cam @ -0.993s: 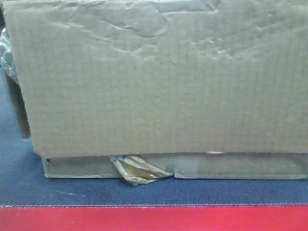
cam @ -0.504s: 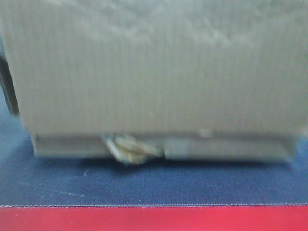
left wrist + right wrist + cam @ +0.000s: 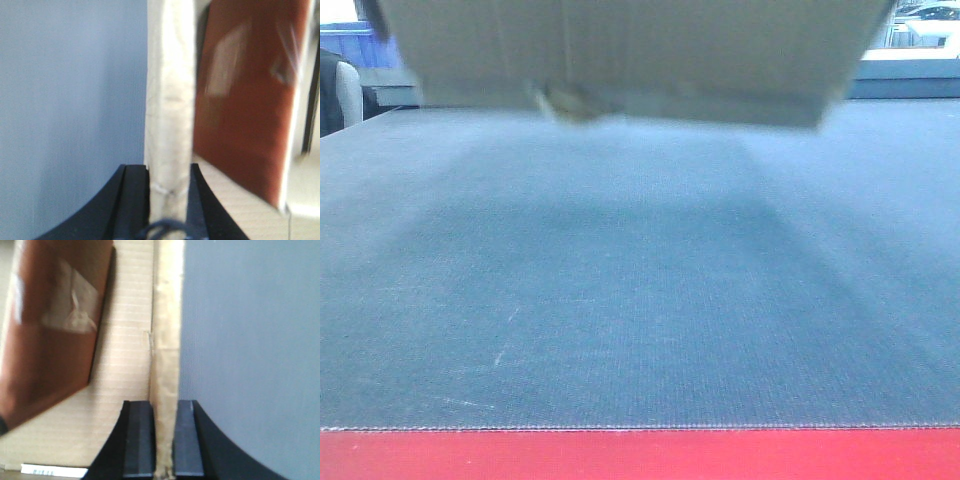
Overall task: Stack two boxes on right shelf middle
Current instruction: 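Lift the stacked boxes upward with both grippers off the table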
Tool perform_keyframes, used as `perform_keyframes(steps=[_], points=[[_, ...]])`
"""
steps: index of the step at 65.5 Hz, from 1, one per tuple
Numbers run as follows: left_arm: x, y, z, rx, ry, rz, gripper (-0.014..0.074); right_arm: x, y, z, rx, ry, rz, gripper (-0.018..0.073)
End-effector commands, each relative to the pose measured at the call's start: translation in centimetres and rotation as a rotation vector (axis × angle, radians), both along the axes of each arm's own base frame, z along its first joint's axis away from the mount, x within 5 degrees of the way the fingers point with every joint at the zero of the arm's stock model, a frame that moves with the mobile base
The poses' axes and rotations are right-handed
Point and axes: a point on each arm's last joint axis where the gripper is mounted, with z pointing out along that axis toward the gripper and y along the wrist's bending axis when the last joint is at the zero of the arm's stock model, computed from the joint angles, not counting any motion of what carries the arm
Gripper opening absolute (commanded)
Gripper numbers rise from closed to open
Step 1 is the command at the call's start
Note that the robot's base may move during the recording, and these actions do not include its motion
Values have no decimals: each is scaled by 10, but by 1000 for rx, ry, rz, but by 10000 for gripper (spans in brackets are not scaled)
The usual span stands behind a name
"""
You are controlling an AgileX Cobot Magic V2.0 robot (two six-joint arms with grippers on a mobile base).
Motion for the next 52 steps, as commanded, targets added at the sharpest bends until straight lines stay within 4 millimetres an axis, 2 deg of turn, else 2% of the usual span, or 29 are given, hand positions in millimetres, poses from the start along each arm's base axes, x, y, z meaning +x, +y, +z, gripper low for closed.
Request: perform_keyframes(steps=[1,6,52], points=[[-2,2,24,7,-161,-28,-111,-6,-9,21,-60,-134,-12,-160],[-2,2,26,2,-178,-37,-111,-7,-9,27,-50,-178,-2,-160],[-2,1,26,0,-185,-40,-111,-5,-8,33,24,-251,-13,-160]])
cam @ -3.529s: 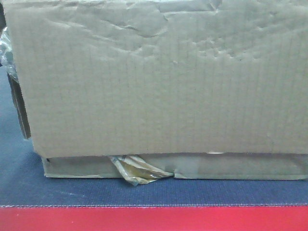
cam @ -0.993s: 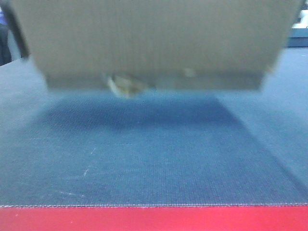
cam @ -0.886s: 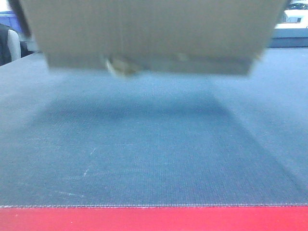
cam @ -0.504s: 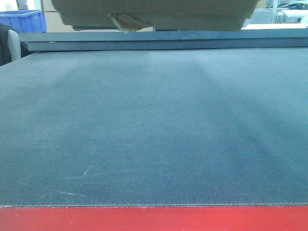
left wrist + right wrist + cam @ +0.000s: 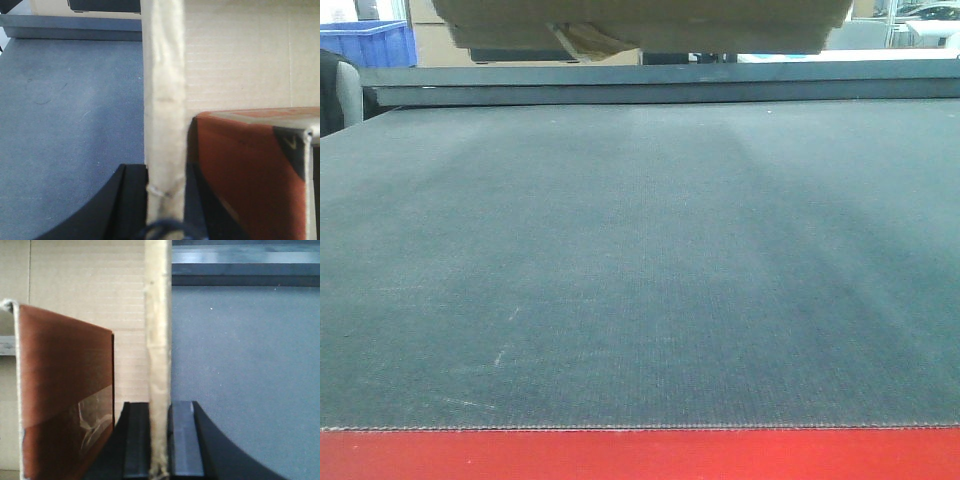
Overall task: Stack two boxes on right shelf middle
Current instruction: 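Lift the stacked boxes upward with both grippers off the table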
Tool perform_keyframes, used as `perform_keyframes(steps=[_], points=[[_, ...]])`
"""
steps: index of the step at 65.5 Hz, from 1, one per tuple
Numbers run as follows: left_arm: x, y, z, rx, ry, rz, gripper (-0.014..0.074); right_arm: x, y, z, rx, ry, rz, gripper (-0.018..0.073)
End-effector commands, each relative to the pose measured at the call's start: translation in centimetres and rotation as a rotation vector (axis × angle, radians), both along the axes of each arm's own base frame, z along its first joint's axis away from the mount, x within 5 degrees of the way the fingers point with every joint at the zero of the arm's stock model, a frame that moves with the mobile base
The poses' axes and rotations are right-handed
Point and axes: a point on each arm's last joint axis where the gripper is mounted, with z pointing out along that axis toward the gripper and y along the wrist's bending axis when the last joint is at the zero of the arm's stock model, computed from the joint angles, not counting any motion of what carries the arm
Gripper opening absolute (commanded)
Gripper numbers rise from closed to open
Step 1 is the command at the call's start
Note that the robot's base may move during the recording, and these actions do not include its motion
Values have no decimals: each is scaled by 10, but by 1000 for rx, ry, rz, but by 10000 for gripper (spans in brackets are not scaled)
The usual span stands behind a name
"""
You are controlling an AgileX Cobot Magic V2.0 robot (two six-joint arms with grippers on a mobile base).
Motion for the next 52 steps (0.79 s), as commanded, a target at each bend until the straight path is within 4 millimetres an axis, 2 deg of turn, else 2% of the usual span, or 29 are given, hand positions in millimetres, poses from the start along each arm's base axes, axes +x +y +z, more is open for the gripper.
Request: perform_keyframes(steps=[1,52], points=[[-5,3,14,-5,-76,-10,-111,-2,-4,12,-7,-84,-2,-160],[-5,2,14,-7,-78,-13,-111,1,0,21,12,-183,32,-160]])
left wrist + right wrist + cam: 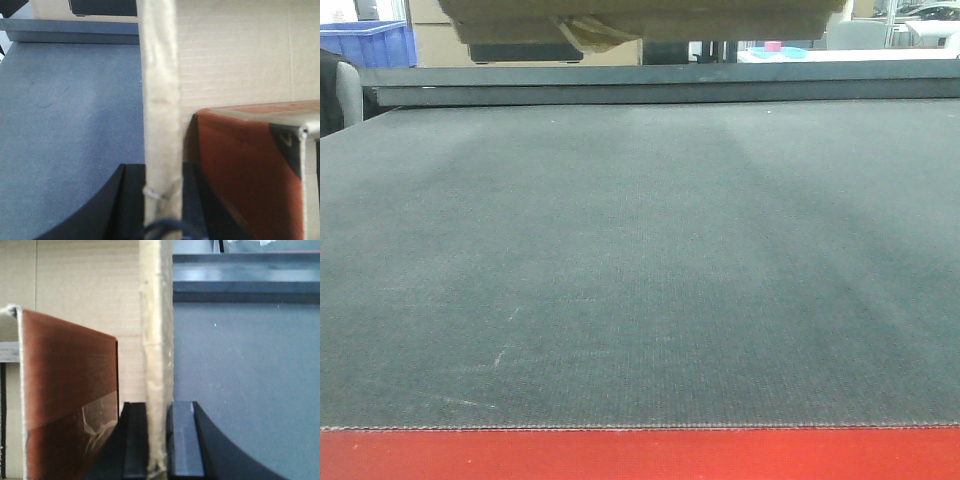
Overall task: Stack two boxes on right shelf middle
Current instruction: 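Lift the stacked boxes upward with both grippers off the table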
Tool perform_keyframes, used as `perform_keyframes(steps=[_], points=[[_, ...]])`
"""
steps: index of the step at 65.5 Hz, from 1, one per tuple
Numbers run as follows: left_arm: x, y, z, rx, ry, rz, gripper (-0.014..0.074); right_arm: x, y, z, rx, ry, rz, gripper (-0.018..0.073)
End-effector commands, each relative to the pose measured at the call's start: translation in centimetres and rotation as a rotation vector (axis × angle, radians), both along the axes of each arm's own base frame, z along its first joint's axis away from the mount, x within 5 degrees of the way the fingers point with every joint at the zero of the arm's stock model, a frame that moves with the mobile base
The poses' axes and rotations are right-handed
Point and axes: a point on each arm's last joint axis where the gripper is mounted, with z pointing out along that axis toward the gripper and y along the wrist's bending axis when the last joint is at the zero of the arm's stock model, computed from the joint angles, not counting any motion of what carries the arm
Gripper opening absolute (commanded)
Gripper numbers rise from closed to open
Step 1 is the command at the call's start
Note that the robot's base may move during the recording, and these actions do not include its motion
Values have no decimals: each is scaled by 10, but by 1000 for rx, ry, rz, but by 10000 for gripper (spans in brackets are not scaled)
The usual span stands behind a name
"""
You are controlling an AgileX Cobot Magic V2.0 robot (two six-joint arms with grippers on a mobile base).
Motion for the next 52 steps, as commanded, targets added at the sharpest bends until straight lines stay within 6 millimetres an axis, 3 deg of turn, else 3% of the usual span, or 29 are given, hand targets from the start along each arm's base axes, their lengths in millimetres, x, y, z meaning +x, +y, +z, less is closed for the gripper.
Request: perform_keyframes(steps=[1,52], points=[[-5,2,13,-12,-70,-13,-111,-2,-1,15,8,-117,18,-160],[-5,2,13,-12,-70,-13,-111,-2,-1,16,9,-123,20,-160]])
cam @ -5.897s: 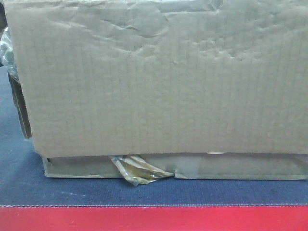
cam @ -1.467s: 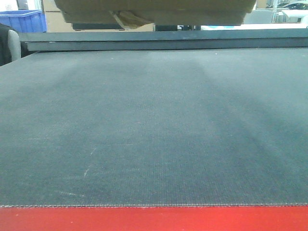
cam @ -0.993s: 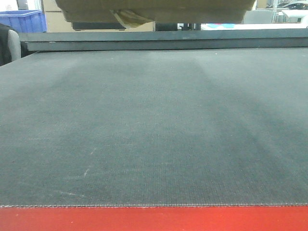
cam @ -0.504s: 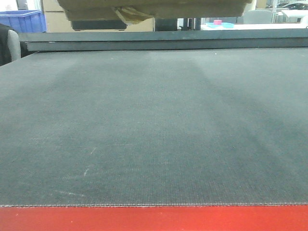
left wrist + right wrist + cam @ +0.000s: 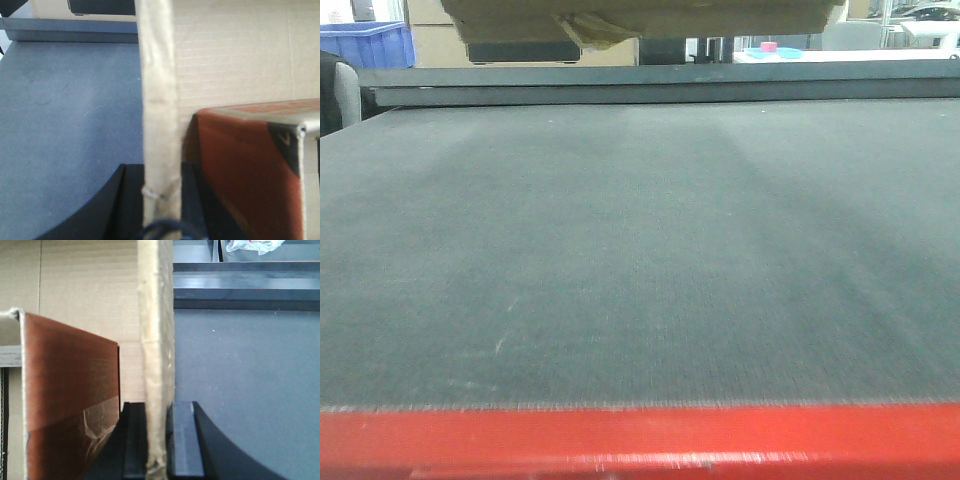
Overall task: Stack two boxes on right shelf middle
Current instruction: 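Lift the stacked boxes upward with both grippers off the table, then carry the boxes with both grippers while driving away from the table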
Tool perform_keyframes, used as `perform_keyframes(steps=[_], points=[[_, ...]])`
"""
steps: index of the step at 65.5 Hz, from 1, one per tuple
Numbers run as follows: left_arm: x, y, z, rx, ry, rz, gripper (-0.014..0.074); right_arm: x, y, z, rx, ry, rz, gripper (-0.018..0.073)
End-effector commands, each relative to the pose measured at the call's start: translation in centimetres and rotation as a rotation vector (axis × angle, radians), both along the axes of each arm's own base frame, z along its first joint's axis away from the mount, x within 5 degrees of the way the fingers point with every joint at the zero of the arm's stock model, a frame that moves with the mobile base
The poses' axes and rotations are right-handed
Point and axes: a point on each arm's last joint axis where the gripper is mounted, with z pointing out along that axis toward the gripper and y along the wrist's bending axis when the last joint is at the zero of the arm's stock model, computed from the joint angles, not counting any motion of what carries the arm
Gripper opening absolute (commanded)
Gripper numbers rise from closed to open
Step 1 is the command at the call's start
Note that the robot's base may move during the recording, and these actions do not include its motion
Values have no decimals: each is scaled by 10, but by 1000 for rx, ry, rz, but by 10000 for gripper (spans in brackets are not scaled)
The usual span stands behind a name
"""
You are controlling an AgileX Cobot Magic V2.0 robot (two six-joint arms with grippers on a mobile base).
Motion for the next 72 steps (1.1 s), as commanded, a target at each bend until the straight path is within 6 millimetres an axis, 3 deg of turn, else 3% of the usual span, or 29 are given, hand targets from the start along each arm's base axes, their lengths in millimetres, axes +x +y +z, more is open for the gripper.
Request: perform_keyframes(steps=[1,72], points=[[-5,2,13,-14,-69,-14,-111,-2,-1,14,11,-101,16,-160],[-5,2,13,-12,-70,-13,-111,-2,-1,14,11,-101,16,-160]])
